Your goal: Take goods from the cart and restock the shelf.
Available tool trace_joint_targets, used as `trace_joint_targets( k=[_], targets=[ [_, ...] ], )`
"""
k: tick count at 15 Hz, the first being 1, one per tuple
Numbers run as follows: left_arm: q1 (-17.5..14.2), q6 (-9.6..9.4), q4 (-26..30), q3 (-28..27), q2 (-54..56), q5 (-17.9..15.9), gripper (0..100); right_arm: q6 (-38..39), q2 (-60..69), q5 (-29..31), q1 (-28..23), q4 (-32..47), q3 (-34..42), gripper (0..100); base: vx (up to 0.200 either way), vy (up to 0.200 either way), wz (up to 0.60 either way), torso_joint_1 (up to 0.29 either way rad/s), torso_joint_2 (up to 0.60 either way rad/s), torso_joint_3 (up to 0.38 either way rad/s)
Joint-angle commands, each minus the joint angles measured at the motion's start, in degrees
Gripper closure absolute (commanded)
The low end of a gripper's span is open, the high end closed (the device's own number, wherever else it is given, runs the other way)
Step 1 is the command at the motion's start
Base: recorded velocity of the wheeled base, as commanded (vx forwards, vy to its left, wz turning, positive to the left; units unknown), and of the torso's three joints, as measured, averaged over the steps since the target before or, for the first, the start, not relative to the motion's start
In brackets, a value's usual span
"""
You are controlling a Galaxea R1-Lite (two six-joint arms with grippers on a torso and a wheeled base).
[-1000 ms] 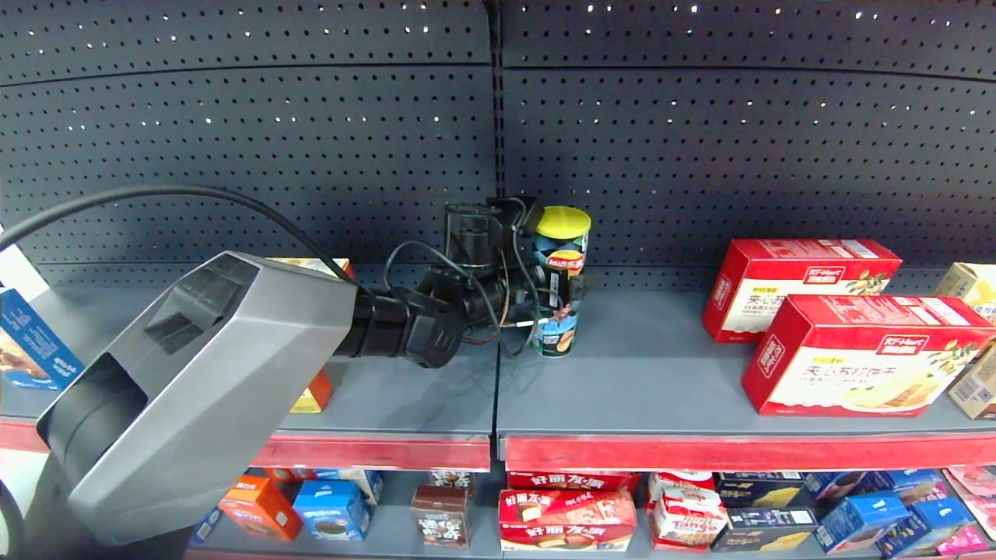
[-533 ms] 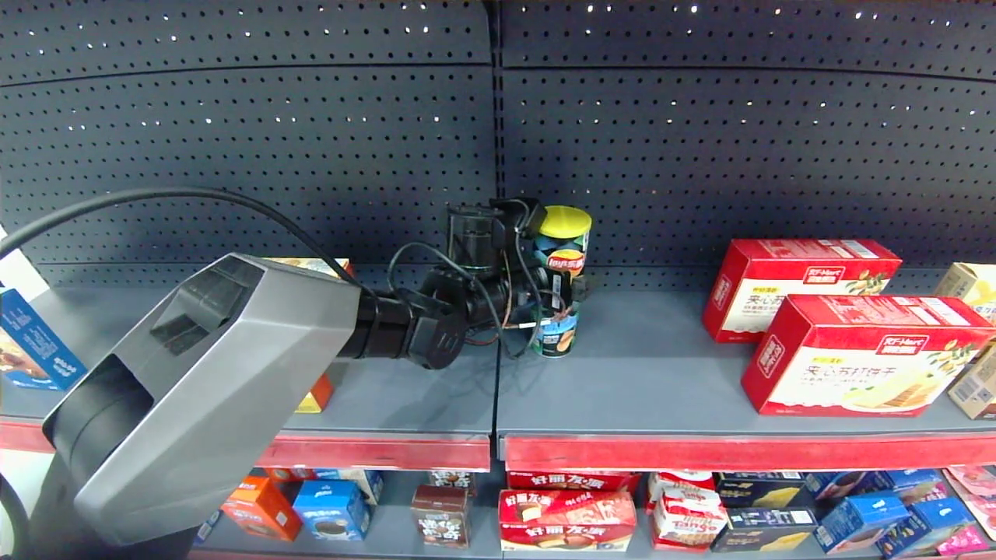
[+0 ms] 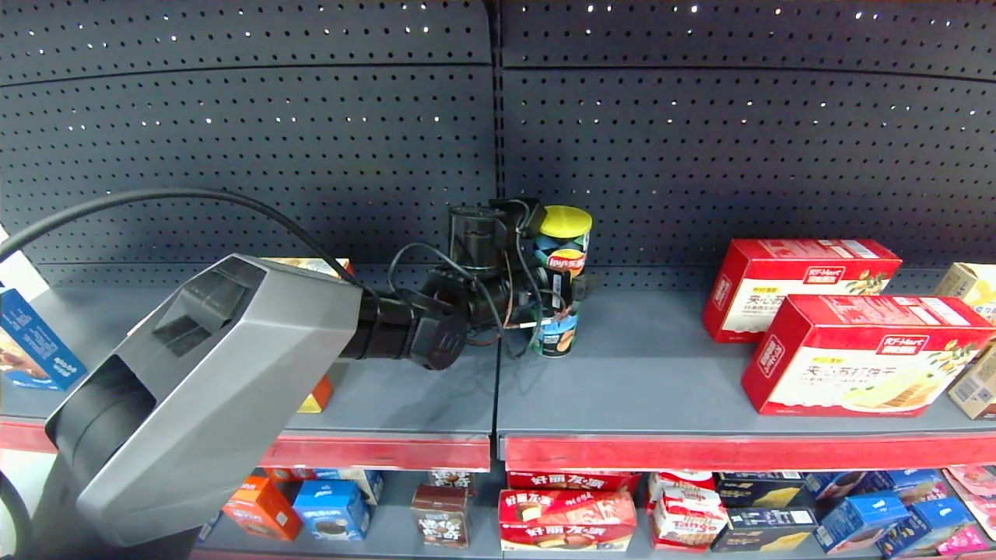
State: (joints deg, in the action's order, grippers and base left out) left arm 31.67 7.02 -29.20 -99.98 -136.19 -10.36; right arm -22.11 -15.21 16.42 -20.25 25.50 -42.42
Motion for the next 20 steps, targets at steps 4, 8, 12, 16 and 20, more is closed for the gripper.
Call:
trace_joint_targets(
  k=[4,8,12,16,20],
  targets=[
    [1.1,2.12,0.0,-0.8,-0.6,1.5,0,0.0,0.6,0.0,0.0,1.7,-0.6,100,0.0,0.0,0.0,0.0,0.0,0.0],
    [0.9,2.03,0.0,-1.2,-0.7,1.4,0,0.0,0.5,-0.1,0.0,1.7,-0.6,100,0.0,0.0,0.0,0.0,0.0,0.0],
    [1.0,1.86,0.0,-0.9,-0.6,1.7,0,0.0,0.6,-0.1,0.0,1.7,-0.6,100,0.0,0.0,0.0,0.0,0.0,0.0],
    [1.0,1.86,0.1,-1.1,-0.7,1.6,0,0.0,0.6,-0.1,0.0,1.7,-0.5,100,0.0,0.0,0.0,0.0,0.0,0.0],
    [0.7,2.03,0.0,-0.8,-0.6,1.7,100,0.0,0.6,-0.1,0.0,1.7,-0.4,100,0.0,0.0,0.0,0.0,0.0,0.0]
  ],
)
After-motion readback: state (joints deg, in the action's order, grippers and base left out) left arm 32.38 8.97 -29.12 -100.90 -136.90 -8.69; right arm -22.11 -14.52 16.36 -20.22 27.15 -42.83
